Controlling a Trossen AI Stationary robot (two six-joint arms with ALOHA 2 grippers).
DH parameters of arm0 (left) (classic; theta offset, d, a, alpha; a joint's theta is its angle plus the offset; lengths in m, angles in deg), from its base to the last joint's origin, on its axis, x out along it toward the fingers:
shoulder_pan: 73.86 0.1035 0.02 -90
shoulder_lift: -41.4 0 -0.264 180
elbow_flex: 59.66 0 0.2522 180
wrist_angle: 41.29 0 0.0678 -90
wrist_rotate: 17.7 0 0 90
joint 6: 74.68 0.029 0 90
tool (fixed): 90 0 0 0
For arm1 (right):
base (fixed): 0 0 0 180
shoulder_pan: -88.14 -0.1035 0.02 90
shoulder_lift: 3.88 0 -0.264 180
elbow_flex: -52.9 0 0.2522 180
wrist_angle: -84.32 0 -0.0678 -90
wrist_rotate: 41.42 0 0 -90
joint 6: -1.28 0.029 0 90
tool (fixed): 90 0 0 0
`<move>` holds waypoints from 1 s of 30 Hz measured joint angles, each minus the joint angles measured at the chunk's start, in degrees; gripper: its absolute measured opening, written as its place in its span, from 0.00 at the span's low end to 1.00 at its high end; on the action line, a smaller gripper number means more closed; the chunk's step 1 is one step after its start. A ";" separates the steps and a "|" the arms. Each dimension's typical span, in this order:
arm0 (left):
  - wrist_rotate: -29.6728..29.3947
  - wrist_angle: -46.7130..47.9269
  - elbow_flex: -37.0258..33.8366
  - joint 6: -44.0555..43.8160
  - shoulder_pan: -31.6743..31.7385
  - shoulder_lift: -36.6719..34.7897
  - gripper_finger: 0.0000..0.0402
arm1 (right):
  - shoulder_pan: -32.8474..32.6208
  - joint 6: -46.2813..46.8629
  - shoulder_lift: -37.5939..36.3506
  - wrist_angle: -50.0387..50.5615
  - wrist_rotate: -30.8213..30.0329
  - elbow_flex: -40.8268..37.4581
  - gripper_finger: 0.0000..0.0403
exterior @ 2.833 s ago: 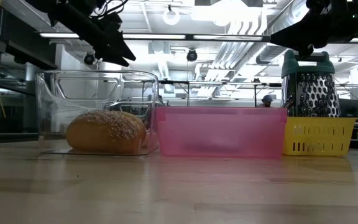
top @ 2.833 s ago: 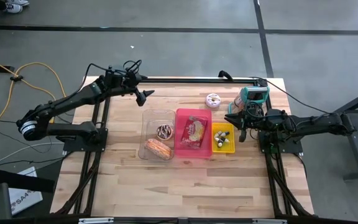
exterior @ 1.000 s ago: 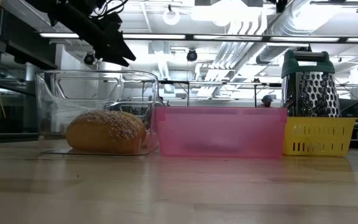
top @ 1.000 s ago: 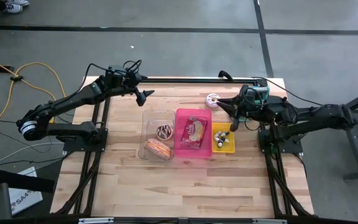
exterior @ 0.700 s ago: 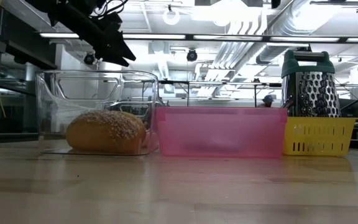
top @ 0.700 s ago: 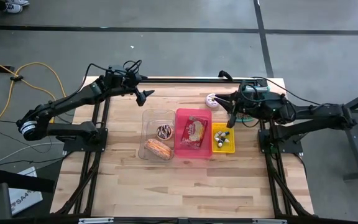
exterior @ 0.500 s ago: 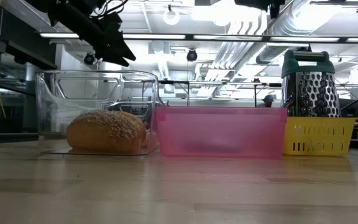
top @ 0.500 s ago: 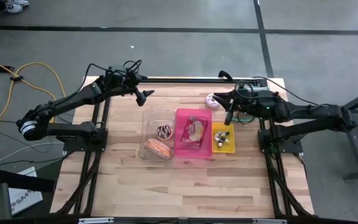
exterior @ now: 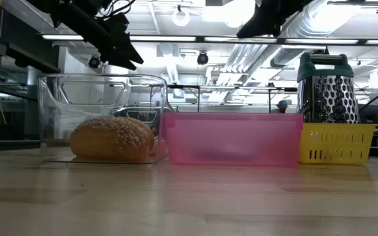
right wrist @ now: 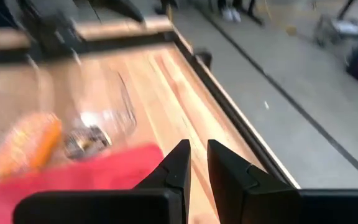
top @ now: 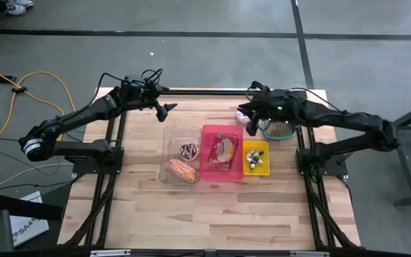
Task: Pick & Place Food Item
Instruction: Put the white donut into the transparent bin
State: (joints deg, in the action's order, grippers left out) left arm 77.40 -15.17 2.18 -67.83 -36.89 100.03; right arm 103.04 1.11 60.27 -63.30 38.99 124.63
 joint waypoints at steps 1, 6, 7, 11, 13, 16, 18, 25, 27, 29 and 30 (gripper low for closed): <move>0.00 -0.01 0.00 0.00 -0.02 -0.02 0.93 | 0.19 -0.03 1.34 2.11 -0.85 1.23 0.11; 0.00 -0.02 0.00 0.00 -0.02 0.00 0.93 | 0.08 -1.07 7.50 9.02 -6.85 6.35 0.11; 0.00 -0.01 0.00 0.00 -0.02 0.00 0.93 | 0.00 -1.35 8.46 9.97 -8.25 7.20 0.11; 0.00 0.00 0.00 0.00 0.00 -0.02 0.93 | -0.81 -1.59 12.47 13.12 -14.95 9.97 0.11; 0.00 0.00 0.00 0.00 -0.01 0.00 0.93 | -1.15 -1.57 14.30 14.58 -17.56 10.82 0.11; 0.00 -0.02 0.00 0.00 -0.02 -0.01 0.93 | -1.53 -0.82 16.76 15.80 -19.99 11.69 0.11; 0.00 0.00 0.00 0.00 0.00 0.00 0.93 | -1.51 0.50 18.13 17.39 -20.46 12.28 0.11; 0.00 0.00 0.00 0.00 -0.02 0.00 0.93 | -1.28 5.26 20.38 19.04 -19.44 13.31 0.11; 0.00 0.00 0.00 0.01 -0.01 -0.01 0.93 | -0.79 7.42 20.40 19.35 -17.29 13.34 0.11; 0.00 -0.02 0.00 0.00 0.00 0.00 0.93 | -0.15 9.71 20.42 20.22 -14.65 13.34 0.11; 0.00 -0.02 0.00 0.00 -0.02 0.00 0.93 | 0.32 10.64 20.42 20.72 -13.59 13.34 0.11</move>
State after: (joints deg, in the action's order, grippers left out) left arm 77.40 -15.19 2.18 -67.83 -36.91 100.04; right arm 103.36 11.75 80.69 -42.58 25.40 137.97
